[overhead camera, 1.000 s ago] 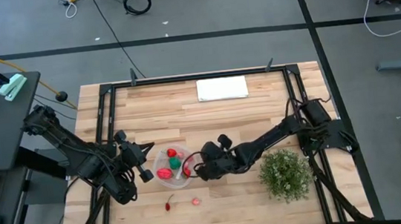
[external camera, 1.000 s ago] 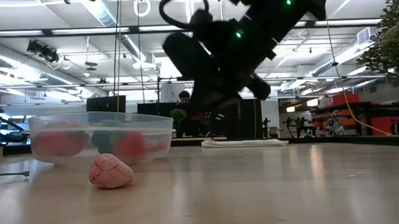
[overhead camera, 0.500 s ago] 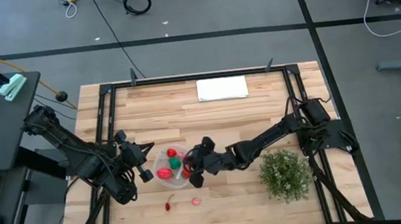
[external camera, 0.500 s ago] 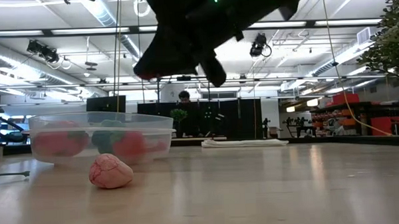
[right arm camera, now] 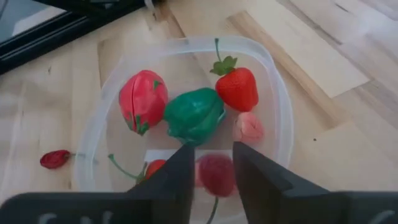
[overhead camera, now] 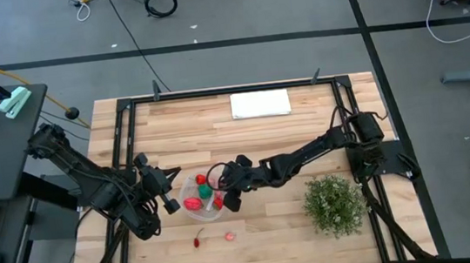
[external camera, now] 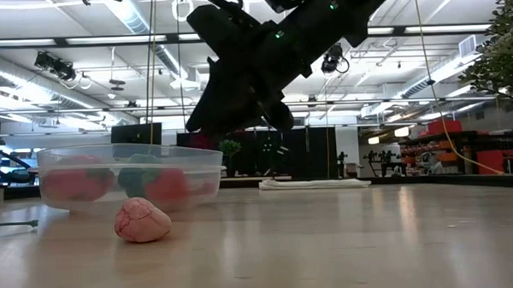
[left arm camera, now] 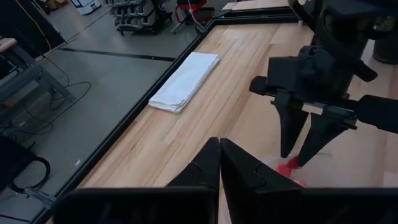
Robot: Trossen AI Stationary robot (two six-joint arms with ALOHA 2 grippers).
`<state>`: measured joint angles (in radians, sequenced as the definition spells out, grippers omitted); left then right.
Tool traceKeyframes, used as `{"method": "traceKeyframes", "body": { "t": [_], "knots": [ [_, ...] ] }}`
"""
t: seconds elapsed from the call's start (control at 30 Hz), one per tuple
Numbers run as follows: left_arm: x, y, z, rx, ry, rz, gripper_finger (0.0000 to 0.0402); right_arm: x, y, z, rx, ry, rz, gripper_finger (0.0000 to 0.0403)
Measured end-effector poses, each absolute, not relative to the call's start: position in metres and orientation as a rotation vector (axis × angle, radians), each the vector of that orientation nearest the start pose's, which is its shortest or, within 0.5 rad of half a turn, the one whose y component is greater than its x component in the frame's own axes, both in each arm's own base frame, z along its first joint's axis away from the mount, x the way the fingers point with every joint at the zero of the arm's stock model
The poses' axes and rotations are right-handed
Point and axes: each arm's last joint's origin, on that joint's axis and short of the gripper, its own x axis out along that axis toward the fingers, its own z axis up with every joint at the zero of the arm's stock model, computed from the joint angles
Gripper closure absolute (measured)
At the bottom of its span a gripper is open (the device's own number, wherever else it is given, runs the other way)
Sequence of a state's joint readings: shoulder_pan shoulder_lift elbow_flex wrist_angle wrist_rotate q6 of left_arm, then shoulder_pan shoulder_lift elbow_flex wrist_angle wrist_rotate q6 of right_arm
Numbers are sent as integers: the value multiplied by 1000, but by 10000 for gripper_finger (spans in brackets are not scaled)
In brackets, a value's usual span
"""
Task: Pick and placing Produce into tupperware
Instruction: Put the cherry into the transparent plastic container
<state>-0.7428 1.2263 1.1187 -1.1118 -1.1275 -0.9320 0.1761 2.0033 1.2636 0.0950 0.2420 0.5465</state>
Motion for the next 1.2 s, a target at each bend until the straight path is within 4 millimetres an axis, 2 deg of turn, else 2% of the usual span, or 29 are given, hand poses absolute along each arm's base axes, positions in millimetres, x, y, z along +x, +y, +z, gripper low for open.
{"method": "traceKeyframes", "body": {
  "t": [0.27,0.4,0.53,0.63,0.77,0.9,1.07,1.2],
  "knots": [
    [171,-122,310,96,493,591,392,423,69,165,428,588,-237,235],
    [172,-127,306,4,629,483,381,421,79,167,481,622,-143,232],
    [177,-147,300,-156,783,274,371,414,92,179,526,668,-15,237],
    [182,-172,292,-278,844,138,368,400,99,201,524,702,16,240],
    [189,-210,266,-388,895,100,368,373,108,240,431,673,-51,244],
    [192,-237,226,-407,1005,156,367,345,121,277,340,570,-148,245],
    [198,-251,185,-321,1124,207,352,316,144,303,288,472,-179,245],
    [206,-250,167,-283,1140,259,320,301,165,308,263,459,-135,245]
  ]
}}
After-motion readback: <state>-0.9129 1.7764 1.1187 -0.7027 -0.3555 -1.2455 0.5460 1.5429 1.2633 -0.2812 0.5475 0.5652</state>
